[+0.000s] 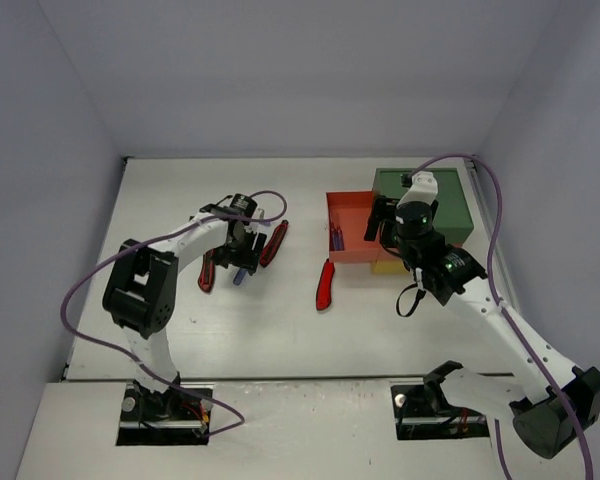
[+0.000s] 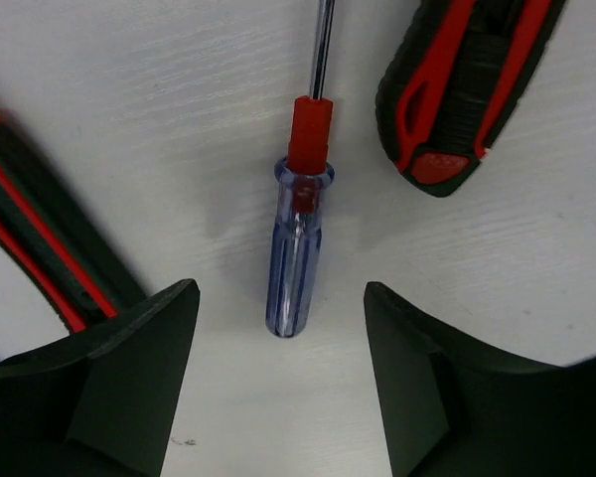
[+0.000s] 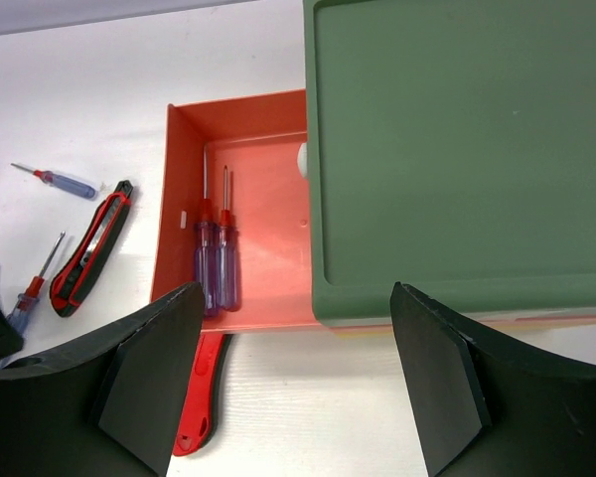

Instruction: Sort the tools into containers

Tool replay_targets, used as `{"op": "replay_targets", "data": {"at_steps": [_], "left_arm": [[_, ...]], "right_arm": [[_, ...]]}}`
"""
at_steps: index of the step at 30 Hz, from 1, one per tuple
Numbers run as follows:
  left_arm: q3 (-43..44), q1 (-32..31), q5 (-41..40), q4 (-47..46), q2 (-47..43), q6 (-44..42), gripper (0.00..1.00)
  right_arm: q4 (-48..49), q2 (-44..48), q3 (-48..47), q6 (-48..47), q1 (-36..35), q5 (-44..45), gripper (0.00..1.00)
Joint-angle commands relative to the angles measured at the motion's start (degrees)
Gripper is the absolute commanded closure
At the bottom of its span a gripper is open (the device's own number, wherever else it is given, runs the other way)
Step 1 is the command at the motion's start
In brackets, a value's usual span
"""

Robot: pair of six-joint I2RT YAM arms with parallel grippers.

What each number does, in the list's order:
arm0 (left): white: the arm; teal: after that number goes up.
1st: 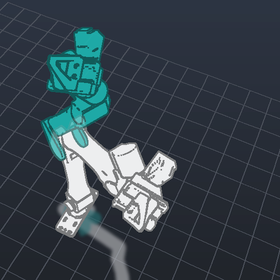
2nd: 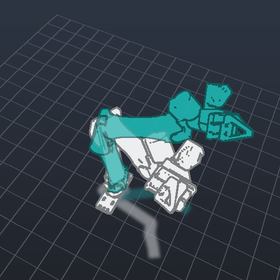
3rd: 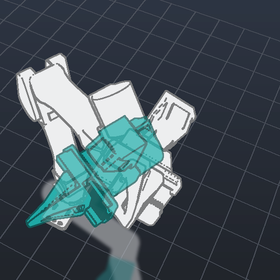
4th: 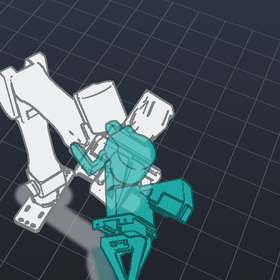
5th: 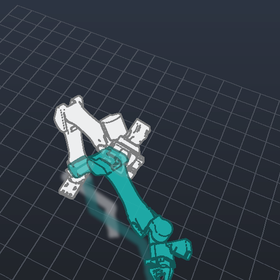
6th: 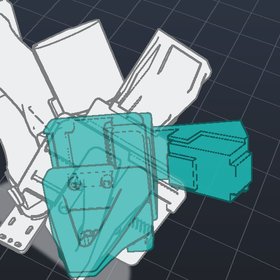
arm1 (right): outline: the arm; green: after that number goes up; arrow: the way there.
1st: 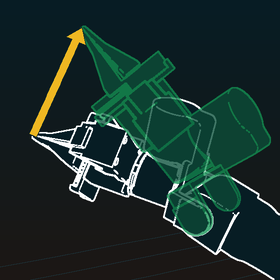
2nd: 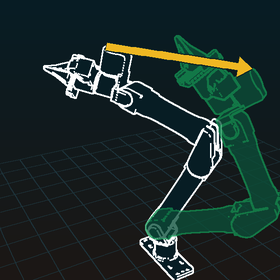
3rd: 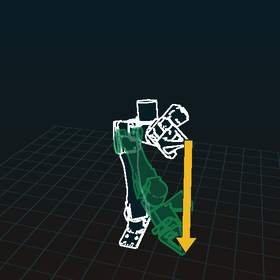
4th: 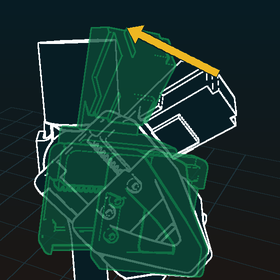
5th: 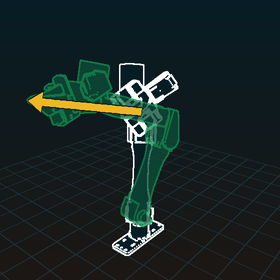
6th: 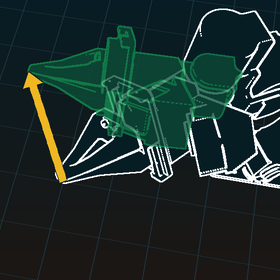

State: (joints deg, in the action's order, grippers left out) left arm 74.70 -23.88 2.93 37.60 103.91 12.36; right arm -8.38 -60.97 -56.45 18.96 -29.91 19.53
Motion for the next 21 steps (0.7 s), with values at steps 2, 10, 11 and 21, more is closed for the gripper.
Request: {"op": "replay_targets", "data": {"at_steps": [2,10,11,21], "left_arm": [[4.1,0.5,-2.1,0.1,3.2,-1.4,0.44],[4.1,0.7,-2.0,-0.7,3.8,-1.5,0.95],[4.0,0.7,-1.6,-0.6,2.8,-1.7,1.0],[10.0,-1.1,12.9,-4.7,-10.9,10.5,1.0]], "right_arm": [[2.5,0.7,-1.5,0.1,0.5,-1.6,0.27],[2.3,2.1,-0.5,0.8,0.6,-1.2,0.27],[2.2,2.2,-0.5,0.8,0.5,-1.1,0.27],[2.2,3.3,-0.8,0.9,0.6,1.5,0.27]]}}
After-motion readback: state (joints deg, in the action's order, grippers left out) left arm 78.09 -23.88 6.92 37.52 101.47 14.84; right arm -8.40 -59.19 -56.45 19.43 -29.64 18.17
